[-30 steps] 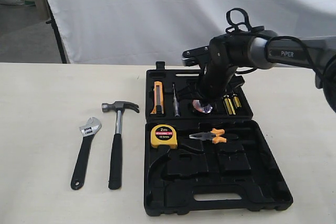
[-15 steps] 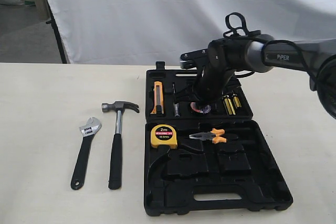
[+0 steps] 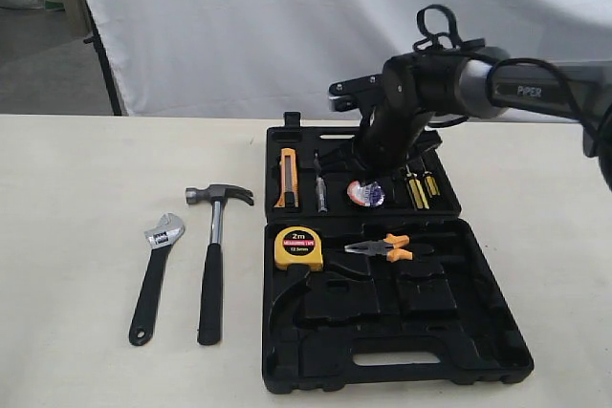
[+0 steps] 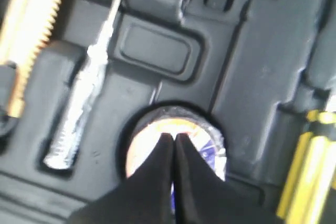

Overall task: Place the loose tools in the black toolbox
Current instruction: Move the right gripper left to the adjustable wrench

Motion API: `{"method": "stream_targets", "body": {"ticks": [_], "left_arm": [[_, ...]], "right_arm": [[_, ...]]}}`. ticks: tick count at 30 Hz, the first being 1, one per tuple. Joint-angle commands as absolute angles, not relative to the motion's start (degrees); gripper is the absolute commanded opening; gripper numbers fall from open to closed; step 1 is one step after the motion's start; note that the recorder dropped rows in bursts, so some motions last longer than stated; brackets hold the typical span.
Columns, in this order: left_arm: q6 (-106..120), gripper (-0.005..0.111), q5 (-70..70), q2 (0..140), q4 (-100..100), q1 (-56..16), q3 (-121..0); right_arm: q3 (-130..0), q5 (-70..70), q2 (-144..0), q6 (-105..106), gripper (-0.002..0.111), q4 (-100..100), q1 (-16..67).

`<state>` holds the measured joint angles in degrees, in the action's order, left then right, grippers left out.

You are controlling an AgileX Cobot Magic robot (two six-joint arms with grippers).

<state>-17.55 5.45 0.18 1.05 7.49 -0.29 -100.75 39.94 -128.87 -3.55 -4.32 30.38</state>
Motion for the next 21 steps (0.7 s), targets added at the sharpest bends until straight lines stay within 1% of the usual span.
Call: {"method": "stream_targets", "body": {"ticks": [1,6,11,13,16,21], "left_arm": [[-17.8,0.001,5.0,0.0,1.3,8.9,-0.4],[-17.8,0.001,5.0,0.0,1.3,8.9,-0.4],[-17.8,0.001,5.0,0.0,1.3,8.9,-0.4],[-17.8,0.001,5.0,0.0,1.3,8.9,-0.4],[-17.8,0.001,5.0,0.0,1.3,8.9,-0.4],[-17.8,0.001,5.0,0.0,1.3,8.9,-0.4]], "right_arm": [[-99.9,41.8,-121.7,-3.3,0.0,-3.9,30.1],[-93.6,36.7,-114.8,-2.0,0.0,0.0,31.4],[-90.8,36.3,-111.4,9.2,0.0,11.4,36.6],[-90.8,36.7,-112.1,11.6,0.0,11.9,39.5],[-90.9,34.5,-117.3,12.3,0.0,11.7,46.3],[-95.6,35.2,-123.8,10.4,0.0,9.9,52.6]]}}
